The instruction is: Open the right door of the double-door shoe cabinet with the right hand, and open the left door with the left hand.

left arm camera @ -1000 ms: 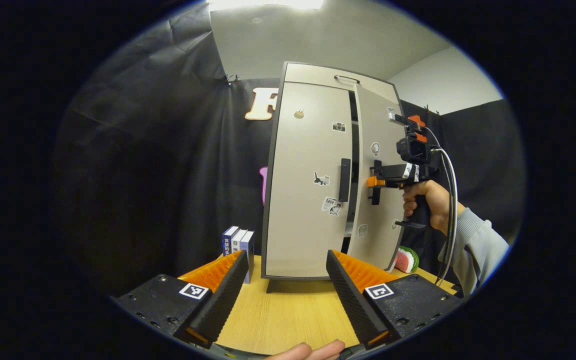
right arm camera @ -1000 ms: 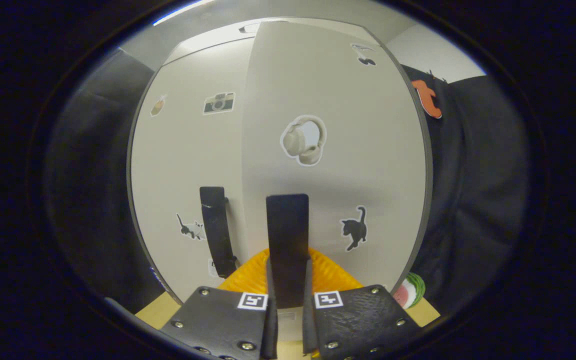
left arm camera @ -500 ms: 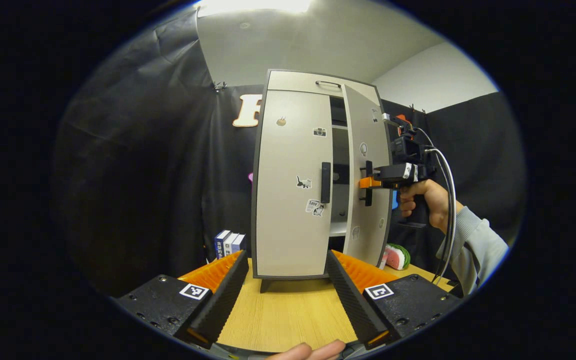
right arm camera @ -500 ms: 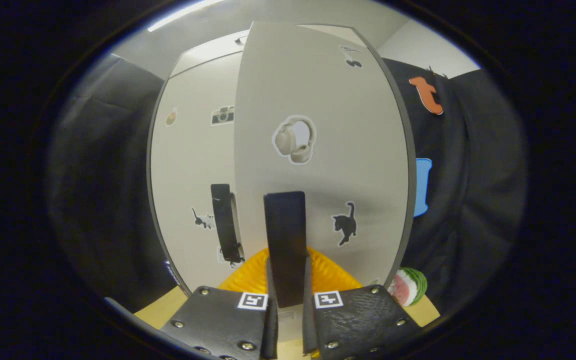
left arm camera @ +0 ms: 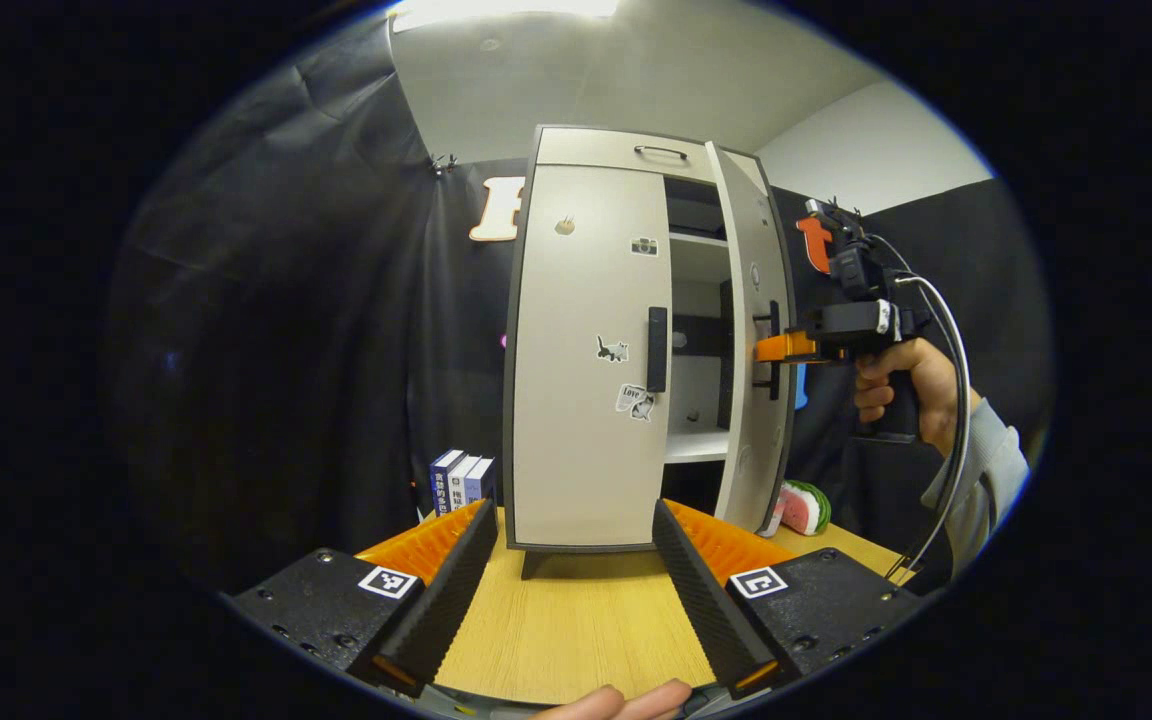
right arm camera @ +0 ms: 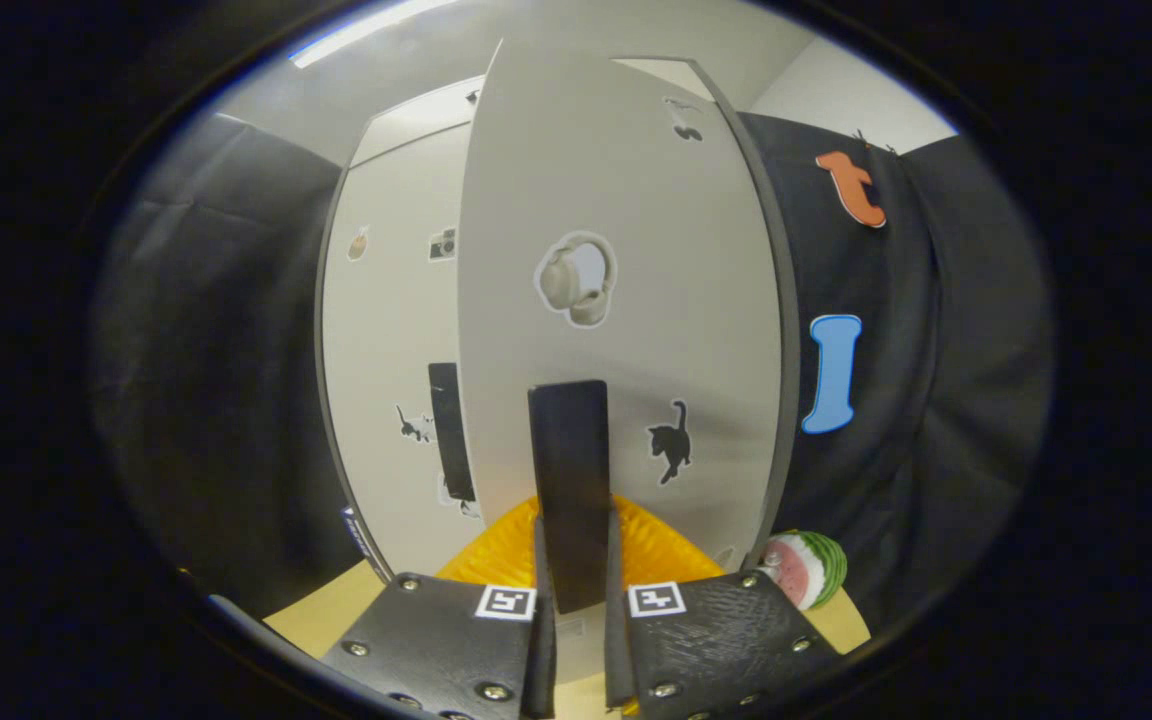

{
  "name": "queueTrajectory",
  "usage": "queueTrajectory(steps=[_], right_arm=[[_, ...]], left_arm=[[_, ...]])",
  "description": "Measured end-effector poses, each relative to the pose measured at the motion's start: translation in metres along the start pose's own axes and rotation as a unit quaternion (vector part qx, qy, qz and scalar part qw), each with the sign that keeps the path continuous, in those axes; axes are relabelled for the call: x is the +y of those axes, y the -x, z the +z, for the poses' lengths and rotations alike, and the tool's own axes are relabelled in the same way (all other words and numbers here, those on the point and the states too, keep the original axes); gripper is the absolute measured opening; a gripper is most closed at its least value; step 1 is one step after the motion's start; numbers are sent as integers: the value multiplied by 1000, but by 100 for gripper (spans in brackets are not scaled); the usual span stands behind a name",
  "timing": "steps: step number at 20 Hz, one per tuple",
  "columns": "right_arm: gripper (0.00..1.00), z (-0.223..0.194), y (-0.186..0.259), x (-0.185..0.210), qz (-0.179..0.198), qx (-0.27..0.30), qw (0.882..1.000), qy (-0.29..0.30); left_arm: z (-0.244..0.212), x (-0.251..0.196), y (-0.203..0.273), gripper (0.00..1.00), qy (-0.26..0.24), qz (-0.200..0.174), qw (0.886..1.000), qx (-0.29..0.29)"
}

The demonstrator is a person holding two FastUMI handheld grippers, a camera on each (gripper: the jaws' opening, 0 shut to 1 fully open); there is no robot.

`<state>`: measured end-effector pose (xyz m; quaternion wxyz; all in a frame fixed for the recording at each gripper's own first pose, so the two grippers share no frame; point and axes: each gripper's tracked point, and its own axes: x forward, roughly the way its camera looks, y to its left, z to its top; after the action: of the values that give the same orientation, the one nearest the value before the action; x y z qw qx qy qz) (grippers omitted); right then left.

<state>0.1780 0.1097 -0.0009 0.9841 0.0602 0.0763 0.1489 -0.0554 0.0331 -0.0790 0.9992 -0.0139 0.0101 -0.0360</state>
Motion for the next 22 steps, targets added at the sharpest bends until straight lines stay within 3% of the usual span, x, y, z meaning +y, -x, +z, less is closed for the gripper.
queueTrajectory(steps=[13, 22], right_arm=[[19, 0, 39, -42, 1, 0, 1000, -2], [18, 4, 70, -112, -11, 9, 1000, -2]], left_arm=[[5, -16, 0, 98, 4, -7, 1000, -7], [11, -23, 5, 97, 5, -13, 1000, -17]])
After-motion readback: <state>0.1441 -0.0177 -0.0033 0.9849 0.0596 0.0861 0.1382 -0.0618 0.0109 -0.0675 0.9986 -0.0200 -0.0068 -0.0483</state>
